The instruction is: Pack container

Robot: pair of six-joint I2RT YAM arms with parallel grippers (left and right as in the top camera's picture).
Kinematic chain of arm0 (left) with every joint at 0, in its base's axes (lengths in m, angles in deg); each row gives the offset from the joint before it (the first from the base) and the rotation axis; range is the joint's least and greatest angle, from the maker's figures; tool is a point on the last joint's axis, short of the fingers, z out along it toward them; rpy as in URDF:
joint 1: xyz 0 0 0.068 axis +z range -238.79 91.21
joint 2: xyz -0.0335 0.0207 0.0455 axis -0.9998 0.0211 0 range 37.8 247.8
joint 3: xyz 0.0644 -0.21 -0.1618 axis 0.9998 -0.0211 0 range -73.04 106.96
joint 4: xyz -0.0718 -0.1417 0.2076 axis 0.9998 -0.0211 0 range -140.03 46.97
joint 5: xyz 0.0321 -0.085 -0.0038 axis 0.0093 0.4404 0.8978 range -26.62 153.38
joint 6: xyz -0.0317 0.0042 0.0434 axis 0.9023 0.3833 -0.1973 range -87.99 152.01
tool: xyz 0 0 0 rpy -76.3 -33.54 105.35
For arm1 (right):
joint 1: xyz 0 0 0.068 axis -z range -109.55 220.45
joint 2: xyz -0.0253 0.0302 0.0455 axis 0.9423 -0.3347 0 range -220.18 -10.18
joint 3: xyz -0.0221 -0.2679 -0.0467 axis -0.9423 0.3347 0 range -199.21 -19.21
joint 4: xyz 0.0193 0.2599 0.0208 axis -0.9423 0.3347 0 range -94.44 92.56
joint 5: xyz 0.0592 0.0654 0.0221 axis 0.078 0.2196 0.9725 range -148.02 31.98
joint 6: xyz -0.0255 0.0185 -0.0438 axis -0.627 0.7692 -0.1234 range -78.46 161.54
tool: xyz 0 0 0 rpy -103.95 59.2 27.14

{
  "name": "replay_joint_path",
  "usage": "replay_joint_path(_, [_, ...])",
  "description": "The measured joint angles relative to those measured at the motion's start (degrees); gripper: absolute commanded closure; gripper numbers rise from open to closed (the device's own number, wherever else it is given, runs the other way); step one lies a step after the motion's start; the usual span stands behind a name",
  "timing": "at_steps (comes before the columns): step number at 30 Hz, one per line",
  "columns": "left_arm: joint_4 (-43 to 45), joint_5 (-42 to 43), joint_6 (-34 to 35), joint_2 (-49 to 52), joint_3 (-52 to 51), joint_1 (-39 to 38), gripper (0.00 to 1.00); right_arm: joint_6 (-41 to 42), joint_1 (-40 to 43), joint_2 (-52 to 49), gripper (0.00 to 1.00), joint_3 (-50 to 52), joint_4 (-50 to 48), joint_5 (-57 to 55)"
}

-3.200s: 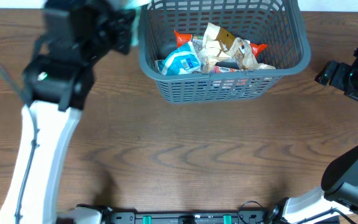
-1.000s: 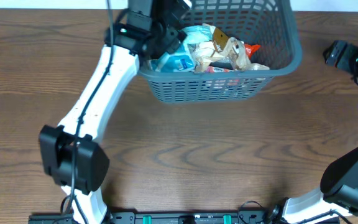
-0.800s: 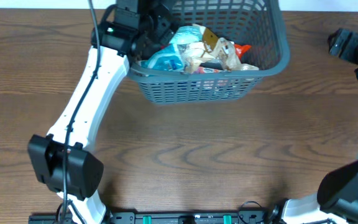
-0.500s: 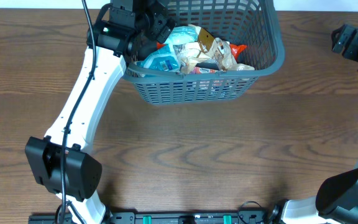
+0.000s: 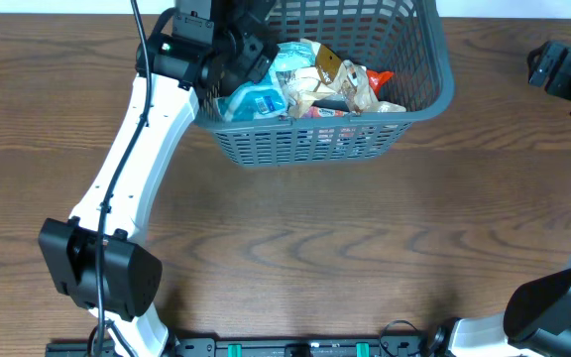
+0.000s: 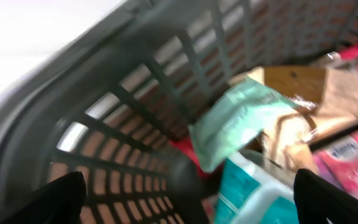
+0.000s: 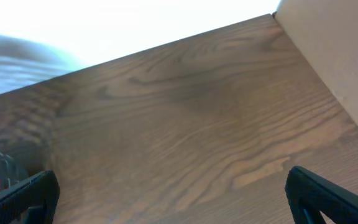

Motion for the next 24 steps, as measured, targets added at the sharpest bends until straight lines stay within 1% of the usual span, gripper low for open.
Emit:
replay_joint_path(6, [-1.3,3.2,-1.0,0.0,0.0,-1.5,0.01,-0.3,0.0,0.0,0.01,0.0,0.7,0.0])
replay_joint_path(12, [-1.1,3.7,-4.8,0.0,0.0,-5.4,0.01,-0.8,0.0,0.0,0.01,0.0,1.1,0.0])
replay_joint_path(16, [-0.3,0.2,-6.1,0.0,0.0,-6.3,0.01,-1.0,0.0,0.0,0.01,0.0,1.4,0.0])
replay_joint_path(19, [-0.1,-3.3,-6.5,0.0,0.0,-5.4,0.01,-1.2,0.0,0.0,0.01,0.0,1.4,0.0])
replay_joint_path(24, [0.5,-6.3,-6.5,-0.3,0.0,-2.6,0.01,-1.7,0.0,0.0,0.01,0.0,0.9,1.8])
